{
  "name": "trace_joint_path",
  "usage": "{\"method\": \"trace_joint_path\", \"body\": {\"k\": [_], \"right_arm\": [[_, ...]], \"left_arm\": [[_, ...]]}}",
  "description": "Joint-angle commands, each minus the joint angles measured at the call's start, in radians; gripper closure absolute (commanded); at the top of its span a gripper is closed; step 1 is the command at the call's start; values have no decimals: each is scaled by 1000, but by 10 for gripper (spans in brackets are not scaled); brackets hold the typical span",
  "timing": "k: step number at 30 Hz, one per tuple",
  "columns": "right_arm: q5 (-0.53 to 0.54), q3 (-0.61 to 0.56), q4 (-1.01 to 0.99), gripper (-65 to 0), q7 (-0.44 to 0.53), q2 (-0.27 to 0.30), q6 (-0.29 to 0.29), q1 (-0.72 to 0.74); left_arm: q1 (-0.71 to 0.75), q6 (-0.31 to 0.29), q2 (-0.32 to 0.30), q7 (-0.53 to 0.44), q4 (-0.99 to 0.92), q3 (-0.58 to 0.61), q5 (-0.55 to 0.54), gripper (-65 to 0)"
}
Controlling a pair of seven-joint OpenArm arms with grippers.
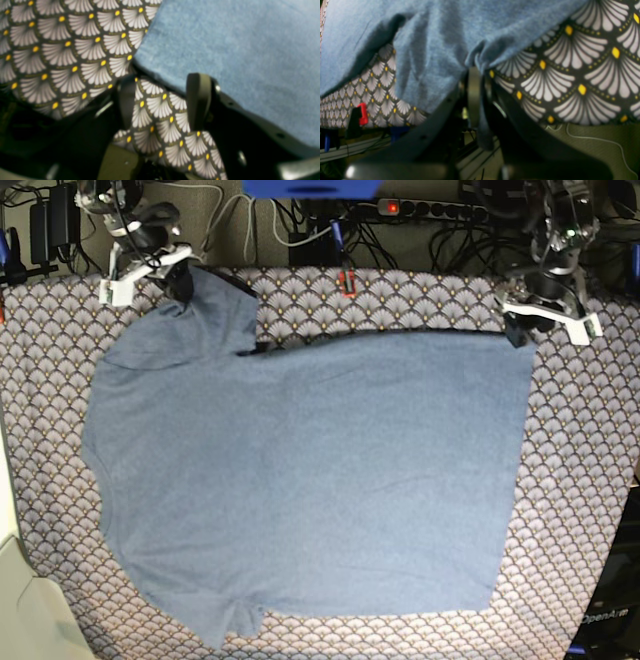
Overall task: Fold the T-shirt properly
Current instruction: 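Lower both grippers onto the shirt's shoulder corners and pinch them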
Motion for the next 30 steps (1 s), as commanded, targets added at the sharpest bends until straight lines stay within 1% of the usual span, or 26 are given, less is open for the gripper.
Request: {"method": "trace_joint_path", "body": {"k": [1, 10, 16, 24, 27, 30], "right_arm": [[-37, -2, -10, 0, -66, 2, -18, -11], [-38, -1, -11, 0, -66, 2, -18, -15], [-38, -1, -11, 0, -66, 13, -18, -17], [-38, -1, -11, 0, -66, 16, -18, -18], [-38, -1, -11, 0, -66, 16, -18, -18], [-38, -1, -11, 0, -66, 16, -18, -18]], "left_arm": [[-3, -2, -7, -17, 0, -16, -3, -325], [-79, -2, -5, -23, -149, -20, -3, -325], [-95, -2, -4, -23, -150, -20, -4, -325], [-139, -2, -4, -18, -203, -19, -4, -325], [-150, -2, 19, -18, -204, -19, -4, -323], [-150, -2, 24, -18, -204, -19, -4, -319]]}}
